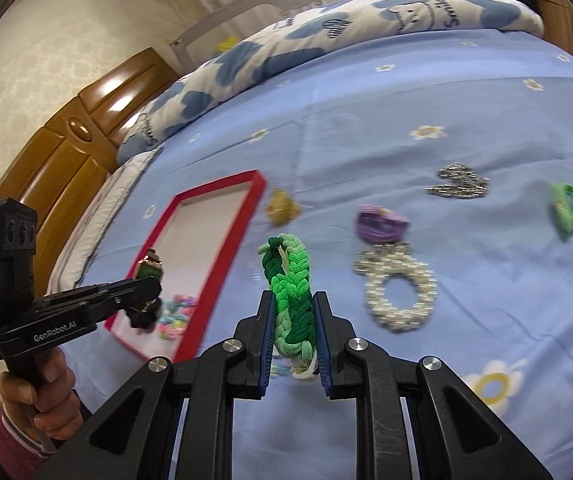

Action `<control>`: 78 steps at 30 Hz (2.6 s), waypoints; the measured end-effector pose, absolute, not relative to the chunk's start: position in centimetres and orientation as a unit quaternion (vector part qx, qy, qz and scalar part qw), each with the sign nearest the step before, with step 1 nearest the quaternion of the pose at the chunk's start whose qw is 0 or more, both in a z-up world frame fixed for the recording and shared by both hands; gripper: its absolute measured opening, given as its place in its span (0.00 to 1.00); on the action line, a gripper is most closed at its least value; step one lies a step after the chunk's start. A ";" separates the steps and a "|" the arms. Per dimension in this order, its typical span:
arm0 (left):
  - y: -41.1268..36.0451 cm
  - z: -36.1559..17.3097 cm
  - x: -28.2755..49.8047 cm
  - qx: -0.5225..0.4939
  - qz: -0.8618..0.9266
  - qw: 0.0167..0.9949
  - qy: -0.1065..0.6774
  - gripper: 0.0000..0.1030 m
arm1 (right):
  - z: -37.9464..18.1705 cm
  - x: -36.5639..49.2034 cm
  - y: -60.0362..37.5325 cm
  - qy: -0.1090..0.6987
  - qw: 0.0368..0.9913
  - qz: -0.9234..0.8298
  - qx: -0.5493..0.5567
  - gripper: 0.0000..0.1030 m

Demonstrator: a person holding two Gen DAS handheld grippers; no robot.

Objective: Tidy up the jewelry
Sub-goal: 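Carry the watch and braided tie into the red box and open both tools, then grasp the yellow claw clip with the left tool while the right tool grasps the purple bow hair tie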

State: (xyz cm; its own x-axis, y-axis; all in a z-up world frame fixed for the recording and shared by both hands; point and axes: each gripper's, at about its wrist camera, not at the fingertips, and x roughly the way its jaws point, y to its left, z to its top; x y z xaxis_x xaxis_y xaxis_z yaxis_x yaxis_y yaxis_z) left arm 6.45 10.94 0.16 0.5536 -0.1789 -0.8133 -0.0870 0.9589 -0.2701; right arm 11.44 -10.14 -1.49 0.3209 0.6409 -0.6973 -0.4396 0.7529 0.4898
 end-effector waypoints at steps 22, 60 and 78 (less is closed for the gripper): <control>19.3 -1.2 6.0 -0.157 0.047 0.867 0.470 0.06 | -1.2 11.4 1.4 0.478 0.773 0.408 0.081 0.18; 22.4 -7.1 8.5 -0.139 0.086 0.834 0.527 0.17 | -6.6 13.3 9.6 0.534 0.738 0.413 0.004 0.28; 18.0 -1.8 6.1 -0.136 0.062 0.860 0.488 0.31 | -2.6 11.5 -0.3 0.503 0.772 0.381 0.082 0.40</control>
